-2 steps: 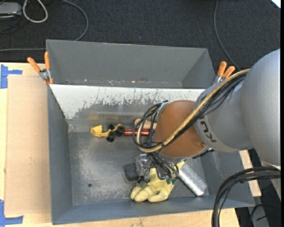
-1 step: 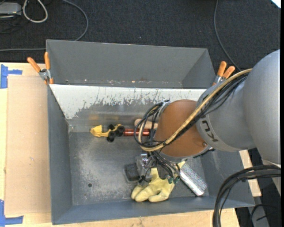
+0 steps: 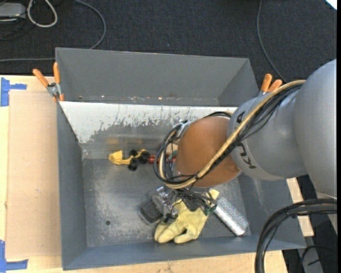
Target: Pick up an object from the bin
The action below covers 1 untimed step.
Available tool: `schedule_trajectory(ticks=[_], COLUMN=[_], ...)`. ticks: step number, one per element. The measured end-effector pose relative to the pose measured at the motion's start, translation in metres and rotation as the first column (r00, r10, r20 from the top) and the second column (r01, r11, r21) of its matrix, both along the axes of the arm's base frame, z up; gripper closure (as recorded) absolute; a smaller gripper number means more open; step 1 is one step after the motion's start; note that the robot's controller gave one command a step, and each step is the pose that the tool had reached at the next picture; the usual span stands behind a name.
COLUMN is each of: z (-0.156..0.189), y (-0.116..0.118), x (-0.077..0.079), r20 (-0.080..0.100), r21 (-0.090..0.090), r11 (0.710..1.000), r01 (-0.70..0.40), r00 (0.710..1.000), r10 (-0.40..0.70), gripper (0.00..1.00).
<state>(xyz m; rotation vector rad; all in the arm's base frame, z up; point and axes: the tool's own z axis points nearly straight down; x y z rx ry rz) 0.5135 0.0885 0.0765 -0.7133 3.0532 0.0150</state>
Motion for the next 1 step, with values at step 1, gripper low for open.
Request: schedule_trajectory(ticks=[1], z=[-0.0008], y=[-0.007], x=[-0.0024], r20=[-0.002], r21=[0.002], r11=[0.999], r01=[0.042], r00=[0.999], r10=[-0.042], gripper=[1.0])
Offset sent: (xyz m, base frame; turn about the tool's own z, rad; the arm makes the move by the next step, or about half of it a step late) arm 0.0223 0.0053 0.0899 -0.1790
